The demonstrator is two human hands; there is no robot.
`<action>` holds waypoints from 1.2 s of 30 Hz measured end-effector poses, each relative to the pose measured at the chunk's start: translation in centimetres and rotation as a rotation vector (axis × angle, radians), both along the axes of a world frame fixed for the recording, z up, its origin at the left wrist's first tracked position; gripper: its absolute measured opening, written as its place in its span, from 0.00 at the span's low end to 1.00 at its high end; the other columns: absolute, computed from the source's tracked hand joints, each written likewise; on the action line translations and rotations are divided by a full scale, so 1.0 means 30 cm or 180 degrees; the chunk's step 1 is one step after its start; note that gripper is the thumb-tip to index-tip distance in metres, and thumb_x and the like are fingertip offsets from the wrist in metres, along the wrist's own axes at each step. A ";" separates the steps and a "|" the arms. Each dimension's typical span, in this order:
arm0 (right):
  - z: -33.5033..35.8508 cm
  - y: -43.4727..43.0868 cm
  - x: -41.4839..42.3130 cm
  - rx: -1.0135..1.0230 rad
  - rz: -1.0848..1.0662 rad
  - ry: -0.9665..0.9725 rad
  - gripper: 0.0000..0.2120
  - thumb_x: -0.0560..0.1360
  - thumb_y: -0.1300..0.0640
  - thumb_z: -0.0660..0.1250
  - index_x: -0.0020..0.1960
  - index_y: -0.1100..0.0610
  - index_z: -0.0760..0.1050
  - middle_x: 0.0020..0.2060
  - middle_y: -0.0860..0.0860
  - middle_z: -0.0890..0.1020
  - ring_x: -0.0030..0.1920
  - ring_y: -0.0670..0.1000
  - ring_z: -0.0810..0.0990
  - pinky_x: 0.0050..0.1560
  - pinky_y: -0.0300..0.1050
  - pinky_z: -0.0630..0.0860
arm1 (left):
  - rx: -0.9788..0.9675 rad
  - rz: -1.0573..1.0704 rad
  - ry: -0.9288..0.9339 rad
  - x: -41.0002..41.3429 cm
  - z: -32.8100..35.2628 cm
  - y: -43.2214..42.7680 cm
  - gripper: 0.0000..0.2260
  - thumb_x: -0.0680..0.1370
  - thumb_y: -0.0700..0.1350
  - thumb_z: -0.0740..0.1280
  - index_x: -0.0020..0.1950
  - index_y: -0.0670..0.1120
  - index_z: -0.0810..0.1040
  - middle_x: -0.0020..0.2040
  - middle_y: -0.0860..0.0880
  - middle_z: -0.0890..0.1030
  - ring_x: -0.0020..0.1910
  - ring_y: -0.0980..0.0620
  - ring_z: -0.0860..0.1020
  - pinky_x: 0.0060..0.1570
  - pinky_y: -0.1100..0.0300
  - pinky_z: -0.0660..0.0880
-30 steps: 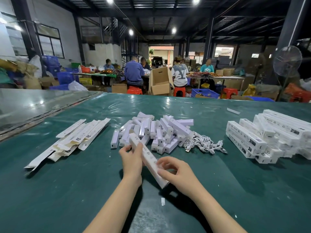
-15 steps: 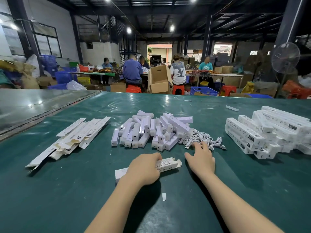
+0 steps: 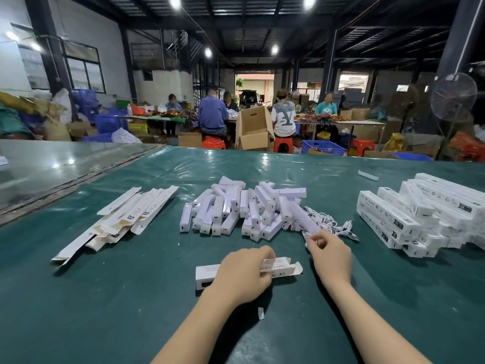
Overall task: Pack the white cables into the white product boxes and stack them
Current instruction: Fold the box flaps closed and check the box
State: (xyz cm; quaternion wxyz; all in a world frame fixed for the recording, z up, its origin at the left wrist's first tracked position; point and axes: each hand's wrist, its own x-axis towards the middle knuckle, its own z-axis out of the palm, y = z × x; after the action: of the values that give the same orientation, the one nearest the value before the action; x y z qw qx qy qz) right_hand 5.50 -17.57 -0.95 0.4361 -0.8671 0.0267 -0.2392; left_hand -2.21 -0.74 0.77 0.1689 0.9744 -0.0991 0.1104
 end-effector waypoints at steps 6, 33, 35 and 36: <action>-0.005 0.002 -0.093 -0.0042 0.1060 0.0432 0.07 0.73 0.57 0.65 0.36 0.53 0.74 0.26 0.50 0.76 0.35 0.55 0.75 0.39 0.47 0.71 | 0.0183 0.0194 -0.0047 0.004 0.002 -0.026 0.13 0.73 0.45 0.60 0.57 0.51 0.68 0.55 0.51 0.76 0.54 0.47 0.72 0.47 0.56 0.64; 0.013 -0.015 -0.071 -0.0045 0.1421 0.0361 0.12 0.65 0.62 0.75 0.31 0.51 0.73 0.29 0.46 0.78 0.32 0.44 0.76 0.37 0.33 0.70 | 0.0164 -0.0460 0.0095 0.017 -0.017 0.024 0.31 0.70 0.31 0.53 0.59 0.65 0.73 0.66 0.58 0.69 0.62 0.53 0.68 0.56 0.58 0.61; 0.014 -0.016 -0.072 0.0273 0.1417 0.0370 0.12 0.65 0.63 0.75 0.31 0.53 0.73 0.29 0.47 0.79 0.31 0.41 0.78 0.34 0.31 0.71 | 0.0162 -0.0444 0.0093 0.018 -0.016 0.022 0.30 0.70 0.31 0.53 0.59 0.64 0.72 0.65 0.58 0.69 0.62 0.54 0.68 0.57 0.58 0.61; 0.014 -0.013 -0.074 0.0387 0.1446 0.0354 0.12 0.65 0.64 0.75 0.31 0.54 0.73 0.28 0.47 0.79 0.29 0.39 0.77 0.32 0.29 0.71 | 0.0174 -0.0431 0.0095 0.019 -0.016 0.021 0.30 0.71 0.32 0.54 0.59 0.64 0.72 0.65 0.58 0.69 0.62 0.54 0.68 0.57 0.57 0.62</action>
State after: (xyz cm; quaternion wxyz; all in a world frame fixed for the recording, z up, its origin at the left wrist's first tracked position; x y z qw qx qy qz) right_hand 3.28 -17.97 -0.53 0.5279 -0.8349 -0.1307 -0.0847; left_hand -1.64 -0.11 0.28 0.1507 0.9713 -0.1653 0.0815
